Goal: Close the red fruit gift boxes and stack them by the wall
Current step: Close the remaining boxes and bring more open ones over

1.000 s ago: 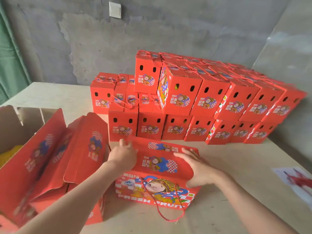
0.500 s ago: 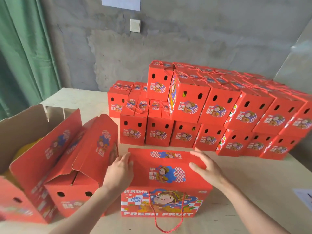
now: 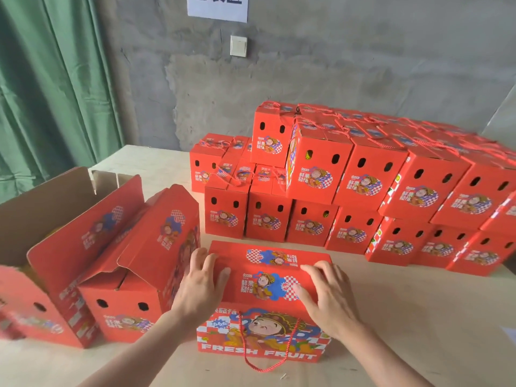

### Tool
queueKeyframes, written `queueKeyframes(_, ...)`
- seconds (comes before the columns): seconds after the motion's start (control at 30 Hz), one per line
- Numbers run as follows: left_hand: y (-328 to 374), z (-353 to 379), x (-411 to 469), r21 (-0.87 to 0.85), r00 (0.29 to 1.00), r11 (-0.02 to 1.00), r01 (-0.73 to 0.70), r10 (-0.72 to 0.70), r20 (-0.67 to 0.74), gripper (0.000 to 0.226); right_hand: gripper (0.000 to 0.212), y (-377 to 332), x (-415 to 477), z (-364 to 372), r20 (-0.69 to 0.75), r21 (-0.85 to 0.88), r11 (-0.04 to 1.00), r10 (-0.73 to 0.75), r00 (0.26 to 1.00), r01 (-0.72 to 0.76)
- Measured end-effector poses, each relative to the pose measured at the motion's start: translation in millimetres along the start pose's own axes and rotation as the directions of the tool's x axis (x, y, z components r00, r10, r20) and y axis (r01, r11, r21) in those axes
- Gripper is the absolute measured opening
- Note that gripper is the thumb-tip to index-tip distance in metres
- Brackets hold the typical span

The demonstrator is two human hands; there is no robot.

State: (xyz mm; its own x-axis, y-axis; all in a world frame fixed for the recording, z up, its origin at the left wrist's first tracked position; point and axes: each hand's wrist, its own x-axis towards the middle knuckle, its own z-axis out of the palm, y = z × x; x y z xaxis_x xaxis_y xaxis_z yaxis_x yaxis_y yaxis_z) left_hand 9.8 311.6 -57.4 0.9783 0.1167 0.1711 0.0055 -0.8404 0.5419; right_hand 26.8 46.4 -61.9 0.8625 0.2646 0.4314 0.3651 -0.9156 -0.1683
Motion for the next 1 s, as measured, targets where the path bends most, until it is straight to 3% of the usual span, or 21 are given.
queueKeyframes(0.1, 3.5, 2.8, -1.5, 0.173, 0.979, 0.974, -0.146, 0.167, -0.114, 0.047, 0.048, 1.2, -1.4, 2.3, -0.069, -0.011, 1.0, 0.006, 0.998, -0.007)
queueKeyframes(0.2, 16.7, 6.9, -2.5, 0.246, 0.94, 0.93, -0.272, 0.312, -0.138, 0.044, 0.045, 2.0, -3.7, 4.7, -0.126, -0.021, 1.0, -0.005, 0.992, 0.003)
queueKeyframes(0.5, 31.1, 15.6, -0.4, 0.312, 0.956, 0.93, -0.196, 0.252, -0.152, 0.042, 0.035, 2.0, -4.9, 4.6, -0.155, 0.033, 0.999, -0.006, 0.988, 0.011)
queueKeyframes(0.67, 27.4, 19.3, -0.8, 0.291, 0.931, 0.932, -0.216, 0.287, -0.226, 0.041, 0.033, 1.9, -4.6, 4.8, -0.18, 0.042, 0.999, -0.019, 0.984, 0.027)
queueKeyframes(1.0, 27.0, 17.0, 3.8, 0.333, 0.93, 0.912, -0.24, 0.314, -0.19, 0.04, 0.033, 5.1, -2.3, 7.4, -0.195, 0.052, 0.996, -0.06, 0.979, 0.071)
